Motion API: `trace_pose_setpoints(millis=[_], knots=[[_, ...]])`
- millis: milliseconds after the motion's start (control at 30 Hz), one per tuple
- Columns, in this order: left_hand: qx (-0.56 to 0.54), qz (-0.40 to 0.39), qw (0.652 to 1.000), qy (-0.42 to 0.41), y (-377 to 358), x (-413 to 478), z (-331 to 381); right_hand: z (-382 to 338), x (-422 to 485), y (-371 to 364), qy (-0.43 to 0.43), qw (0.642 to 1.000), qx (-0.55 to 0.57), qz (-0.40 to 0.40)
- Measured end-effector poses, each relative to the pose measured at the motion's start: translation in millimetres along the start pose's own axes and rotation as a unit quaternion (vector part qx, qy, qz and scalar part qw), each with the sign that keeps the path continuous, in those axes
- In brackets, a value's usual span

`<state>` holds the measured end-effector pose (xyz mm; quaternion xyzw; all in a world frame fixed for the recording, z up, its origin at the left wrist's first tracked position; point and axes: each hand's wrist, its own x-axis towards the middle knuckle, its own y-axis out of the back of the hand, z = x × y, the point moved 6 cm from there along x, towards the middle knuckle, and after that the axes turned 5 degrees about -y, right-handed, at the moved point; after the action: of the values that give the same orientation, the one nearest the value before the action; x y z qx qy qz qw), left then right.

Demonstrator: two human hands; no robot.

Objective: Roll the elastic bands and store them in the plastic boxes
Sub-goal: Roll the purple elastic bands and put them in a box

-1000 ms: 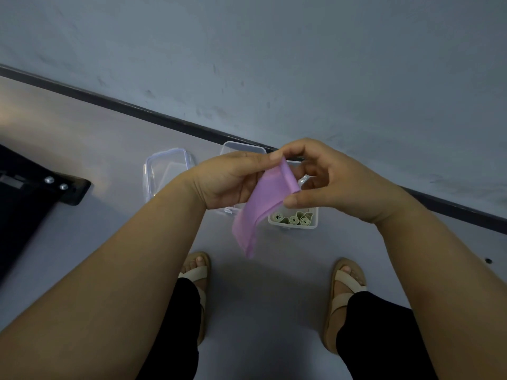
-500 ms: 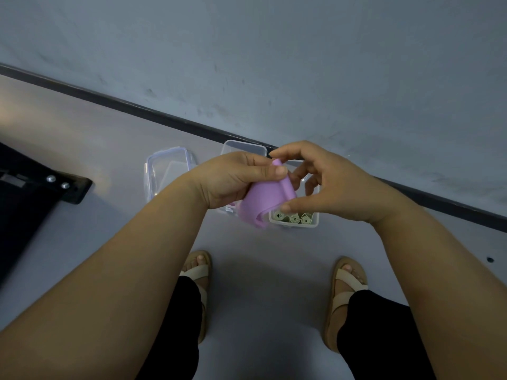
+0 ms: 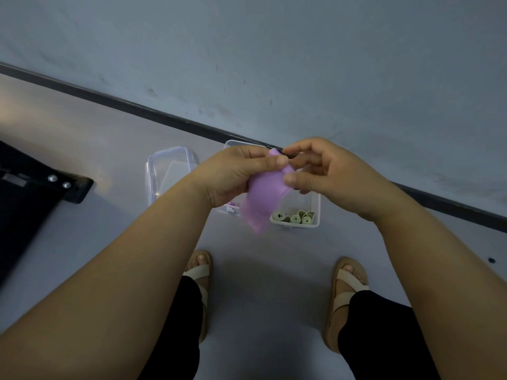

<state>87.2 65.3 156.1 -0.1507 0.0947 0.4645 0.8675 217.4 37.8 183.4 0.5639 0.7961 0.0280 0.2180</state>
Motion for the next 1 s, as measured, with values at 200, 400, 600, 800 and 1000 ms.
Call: trace_pose_setpoints(millis=[200,400,600,800,1000], knots=[[-0.016,0.071,0.997,-0.036,6.1,3.1,4.3,0.2,3.4,12.7,0.011,0.990,0.042,0.131],[0.078,0.082,0.992,-0.059,5.3,-0.2,9.0,-0.1,3.1,14.2,0.038,0.984,0.011,0.175],[0.133,0.079,0.986,-0.064,4.0,-2.0,11.8,-3.0,1.3,13.6,0.051,0.983,-0.041,0.170],[0.126,0.093,0.984,-0.086,4.3,-2.7,13.0,2.5,3.6,10.9,0.018,0.988,-0.015,0.154],[0.139,0.098,0.980,-0.104,4.9,-1.8,13.6,5.4,4.7,11.1,-0.007,0.987,-0.009,0.162]])
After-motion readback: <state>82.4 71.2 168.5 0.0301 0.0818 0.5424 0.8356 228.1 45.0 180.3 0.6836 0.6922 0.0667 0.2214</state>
